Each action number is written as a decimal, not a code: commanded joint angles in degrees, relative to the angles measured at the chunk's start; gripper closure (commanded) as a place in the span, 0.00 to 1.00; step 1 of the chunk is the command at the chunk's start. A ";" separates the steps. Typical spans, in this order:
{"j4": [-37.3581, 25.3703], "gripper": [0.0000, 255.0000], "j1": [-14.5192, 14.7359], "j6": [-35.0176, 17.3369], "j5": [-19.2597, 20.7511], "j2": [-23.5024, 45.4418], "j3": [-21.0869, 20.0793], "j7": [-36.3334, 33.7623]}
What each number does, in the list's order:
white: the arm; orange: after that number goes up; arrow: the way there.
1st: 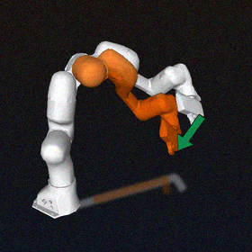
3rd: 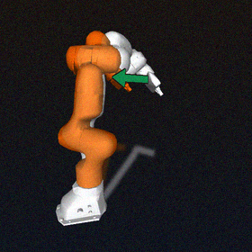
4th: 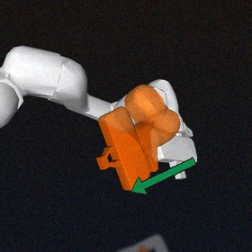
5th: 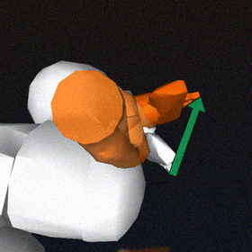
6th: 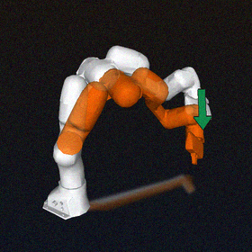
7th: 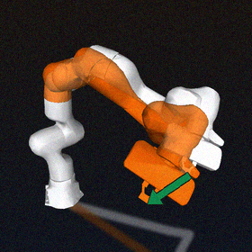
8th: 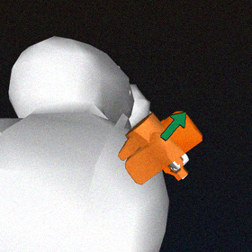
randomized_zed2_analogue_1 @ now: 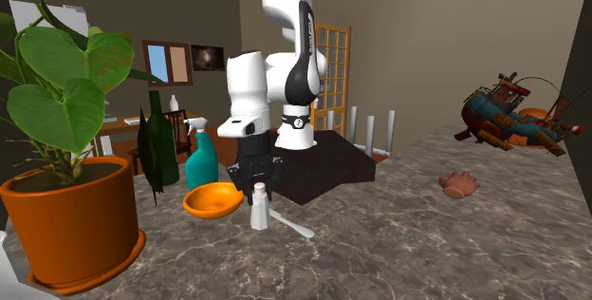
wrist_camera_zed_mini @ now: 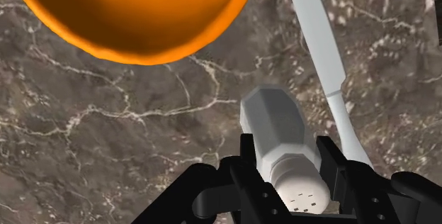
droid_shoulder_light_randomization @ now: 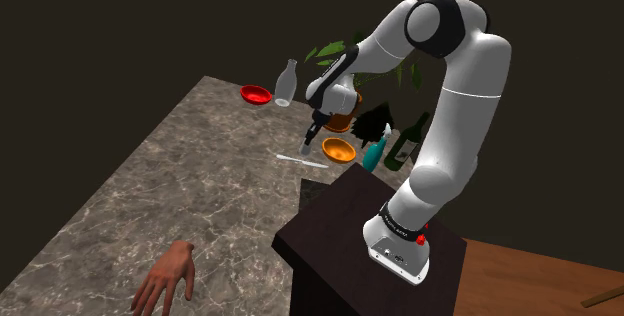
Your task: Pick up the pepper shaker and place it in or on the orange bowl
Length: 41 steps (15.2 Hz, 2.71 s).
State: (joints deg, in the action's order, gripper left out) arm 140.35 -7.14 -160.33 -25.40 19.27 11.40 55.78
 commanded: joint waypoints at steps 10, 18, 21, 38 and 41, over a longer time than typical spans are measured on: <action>1.45 1.00 3.42 7.15 8.55 -9.15 5.01 -6.93; 1.32 1.00 4.21 12.90 14.34 -15.38 6.74 -11.48; 1.11 1.00 4.23 14.49 15.63 -16.93 6.94 -12.51; 4.70 1.00 -5.31 15.28 16.51 -19.76 17.42 6.84; 4.95 1.00 -5.16 13.00 13.71 -17.24 17.21 9.02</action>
State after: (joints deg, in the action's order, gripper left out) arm 145.48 -12.39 -146.59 -10.52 0.93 28.73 63.98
